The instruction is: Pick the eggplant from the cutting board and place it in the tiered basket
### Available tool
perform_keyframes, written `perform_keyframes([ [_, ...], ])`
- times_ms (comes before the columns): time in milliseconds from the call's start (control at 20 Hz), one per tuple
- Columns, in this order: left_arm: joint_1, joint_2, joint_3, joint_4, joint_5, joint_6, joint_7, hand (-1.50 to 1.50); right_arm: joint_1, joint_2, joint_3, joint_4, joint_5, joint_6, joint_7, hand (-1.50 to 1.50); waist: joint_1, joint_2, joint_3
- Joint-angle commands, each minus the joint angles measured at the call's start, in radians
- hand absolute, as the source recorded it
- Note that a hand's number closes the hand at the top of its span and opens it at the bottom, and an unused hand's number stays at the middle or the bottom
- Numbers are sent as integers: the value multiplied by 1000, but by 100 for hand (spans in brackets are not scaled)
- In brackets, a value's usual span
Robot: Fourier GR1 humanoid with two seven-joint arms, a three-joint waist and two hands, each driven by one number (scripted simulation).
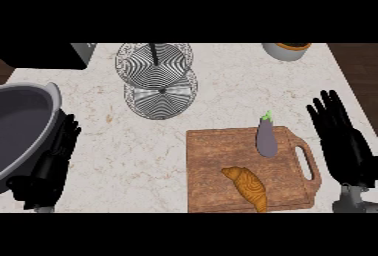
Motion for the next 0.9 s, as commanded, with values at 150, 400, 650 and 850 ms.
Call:
perform_keyframes([
  [150,-13,-56,-46,68,-36,38,40,0,-213,-256,-83,257,139,-83,276,150,39,42,31],
  [400,7,-68,-57,105,-29,46,75,0,-104,-395,-150,452,354,-336,489,-150,17,68,22],
  [650,-34,-131,-105,147,-50,67,145,0,-353,-335,-22,485,534,-545,751,-150,23,27,32],
  [850,-18,-170,-127,146,-94,105,130,0,-520,-421,41,537,527,-313,986,-150,16,22,32],
])
